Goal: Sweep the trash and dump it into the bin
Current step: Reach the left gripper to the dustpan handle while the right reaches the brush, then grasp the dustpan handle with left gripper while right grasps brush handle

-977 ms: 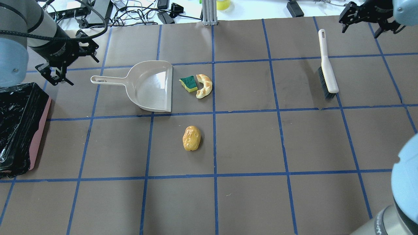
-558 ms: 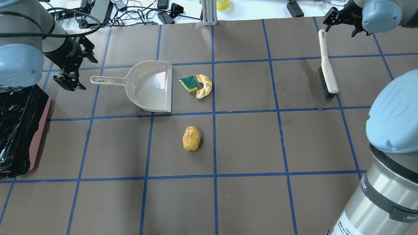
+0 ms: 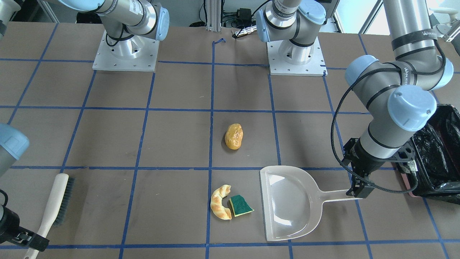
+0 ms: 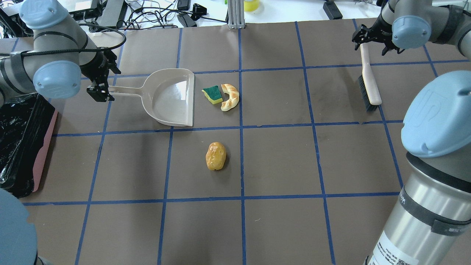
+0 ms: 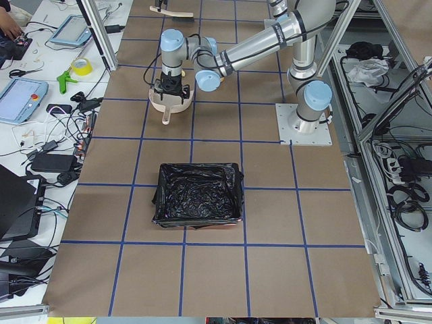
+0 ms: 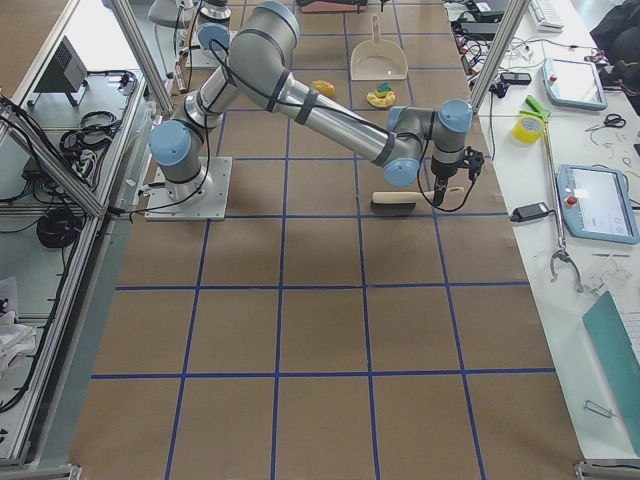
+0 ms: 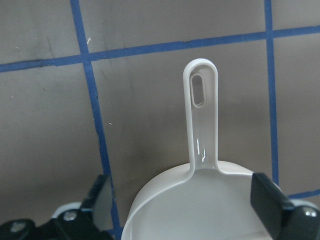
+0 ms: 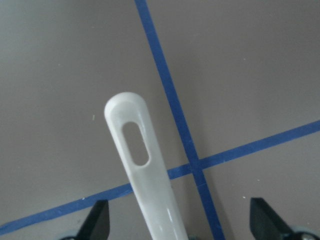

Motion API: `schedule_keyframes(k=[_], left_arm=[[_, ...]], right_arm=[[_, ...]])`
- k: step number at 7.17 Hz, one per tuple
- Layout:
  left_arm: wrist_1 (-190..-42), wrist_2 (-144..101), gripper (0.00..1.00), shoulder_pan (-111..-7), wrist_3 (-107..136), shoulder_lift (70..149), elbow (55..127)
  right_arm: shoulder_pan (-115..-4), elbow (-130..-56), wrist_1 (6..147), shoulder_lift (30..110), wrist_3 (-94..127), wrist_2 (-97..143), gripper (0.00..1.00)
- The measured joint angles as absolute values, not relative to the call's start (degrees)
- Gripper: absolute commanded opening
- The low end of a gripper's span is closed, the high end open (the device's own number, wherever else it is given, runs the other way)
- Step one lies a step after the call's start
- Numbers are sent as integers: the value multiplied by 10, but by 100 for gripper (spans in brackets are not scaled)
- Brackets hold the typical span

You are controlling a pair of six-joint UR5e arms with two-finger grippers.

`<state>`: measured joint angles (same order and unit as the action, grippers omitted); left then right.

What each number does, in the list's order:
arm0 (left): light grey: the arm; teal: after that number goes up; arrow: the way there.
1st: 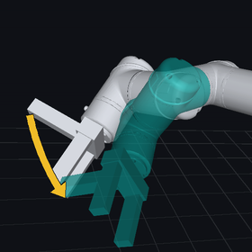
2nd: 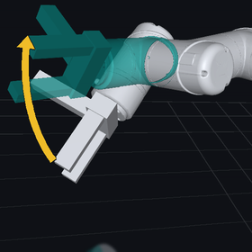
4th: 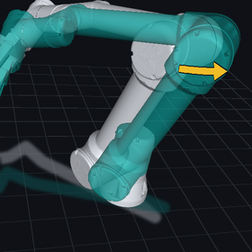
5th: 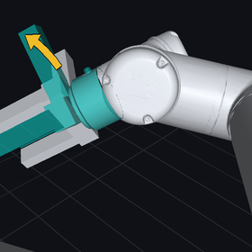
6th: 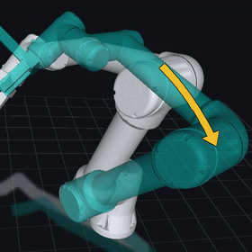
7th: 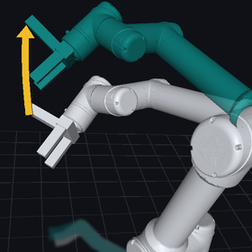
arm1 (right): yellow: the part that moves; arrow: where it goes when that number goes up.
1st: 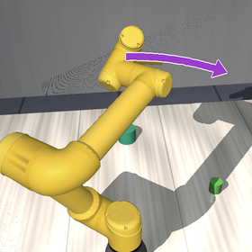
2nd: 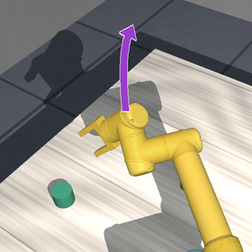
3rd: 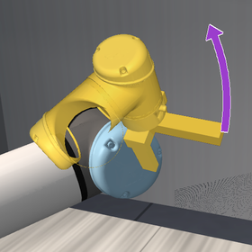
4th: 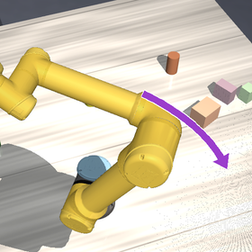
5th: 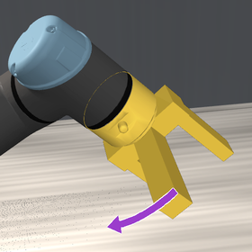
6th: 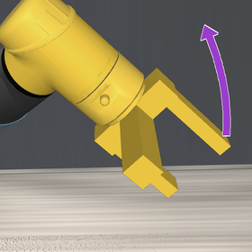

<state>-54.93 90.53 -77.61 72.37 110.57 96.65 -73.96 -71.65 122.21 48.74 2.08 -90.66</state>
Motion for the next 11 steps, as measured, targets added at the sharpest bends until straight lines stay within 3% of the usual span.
schedule_keyframes(k=[2, 5, 6, 7, 8, 9, 10, 11], left_arm=[[-519, 906, 100, -776, 728, 1146, 955], [-499, 905, 100, -776, 733, 1184, 939], [-492, 906, 72, -776, 734, 1192, 938], [-485, 913, 9, -776, 733, 1197, 938], [-480, 926, 0, -776, 736, 1199, 938], [-478, 932, 0, -776, 744, 1199, 938], [-477, 933, 0, -777, 750, 1198, 938], [-477, 934, 0, -777, 752, 1195, 939]], right_arm=[[-740, -721, 1225, 485, 26, -934, 99], [-741, -722, 1238, 483, 22, -897, 77], [-741, -723, 1248, 483, 20, -884, 72], [-741, -723, 1252, 482, 19, -877, 50], [-741, -723, 1254, 481, 18, -874, 36], [-741, -723, 1253, 481, 18, -873, 23], [-741, -723, 1253, 479, 14, -873, 0], [-741, -723, 1252, 477, 9, -873, 0]])
